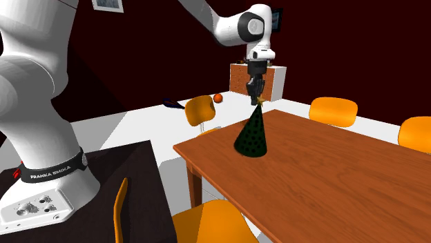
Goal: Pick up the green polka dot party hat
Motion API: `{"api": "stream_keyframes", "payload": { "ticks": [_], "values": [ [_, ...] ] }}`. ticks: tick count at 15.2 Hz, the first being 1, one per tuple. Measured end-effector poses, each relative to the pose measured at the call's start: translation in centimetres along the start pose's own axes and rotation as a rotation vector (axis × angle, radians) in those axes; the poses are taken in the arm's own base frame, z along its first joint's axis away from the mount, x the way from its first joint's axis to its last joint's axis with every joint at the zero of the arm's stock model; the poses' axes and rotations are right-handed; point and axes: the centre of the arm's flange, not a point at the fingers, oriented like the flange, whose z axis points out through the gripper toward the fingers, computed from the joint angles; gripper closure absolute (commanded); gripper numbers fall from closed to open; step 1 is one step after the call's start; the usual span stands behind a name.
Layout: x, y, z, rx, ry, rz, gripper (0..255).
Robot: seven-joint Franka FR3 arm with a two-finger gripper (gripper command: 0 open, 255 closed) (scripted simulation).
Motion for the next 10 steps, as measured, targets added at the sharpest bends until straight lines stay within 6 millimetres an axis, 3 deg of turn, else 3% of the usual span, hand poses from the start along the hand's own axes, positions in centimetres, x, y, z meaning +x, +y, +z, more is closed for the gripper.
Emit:
{"api": "stream_keyframes", "payload": {
  "ticks": [10],
  "values": [
    [0.2,0.3,-4.8,0.000,0.000,0.000,255]
  ]
}}
